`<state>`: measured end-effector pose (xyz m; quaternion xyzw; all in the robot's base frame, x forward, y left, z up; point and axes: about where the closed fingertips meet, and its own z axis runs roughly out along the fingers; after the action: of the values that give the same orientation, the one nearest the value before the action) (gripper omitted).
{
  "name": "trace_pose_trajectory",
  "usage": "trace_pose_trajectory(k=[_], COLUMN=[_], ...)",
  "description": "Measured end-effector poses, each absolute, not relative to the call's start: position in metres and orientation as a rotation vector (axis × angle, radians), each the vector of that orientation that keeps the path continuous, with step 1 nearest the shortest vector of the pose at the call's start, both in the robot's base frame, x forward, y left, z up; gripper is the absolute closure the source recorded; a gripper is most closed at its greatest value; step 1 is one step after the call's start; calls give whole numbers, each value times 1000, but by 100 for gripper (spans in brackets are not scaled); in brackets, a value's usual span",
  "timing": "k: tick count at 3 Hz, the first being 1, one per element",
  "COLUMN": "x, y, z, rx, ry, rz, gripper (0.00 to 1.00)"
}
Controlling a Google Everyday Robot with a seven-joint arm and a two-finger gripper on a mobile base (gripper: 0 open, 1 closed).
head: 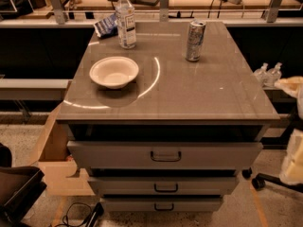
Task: Open bottom drawer
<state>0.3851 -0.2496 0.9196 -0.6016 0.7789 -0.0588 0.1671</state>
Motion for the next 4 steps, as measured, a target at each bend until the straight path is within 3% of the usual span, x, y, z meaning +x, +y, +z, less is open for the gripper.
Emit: trace_pose_trajectory(k=[2, 4], x=[299, 280], y=[-298, -296], z=[781, 737], rx=[-1787, -1754], ry=[2406, 2448], rz=[-208, -166], gripper=[0, 0])
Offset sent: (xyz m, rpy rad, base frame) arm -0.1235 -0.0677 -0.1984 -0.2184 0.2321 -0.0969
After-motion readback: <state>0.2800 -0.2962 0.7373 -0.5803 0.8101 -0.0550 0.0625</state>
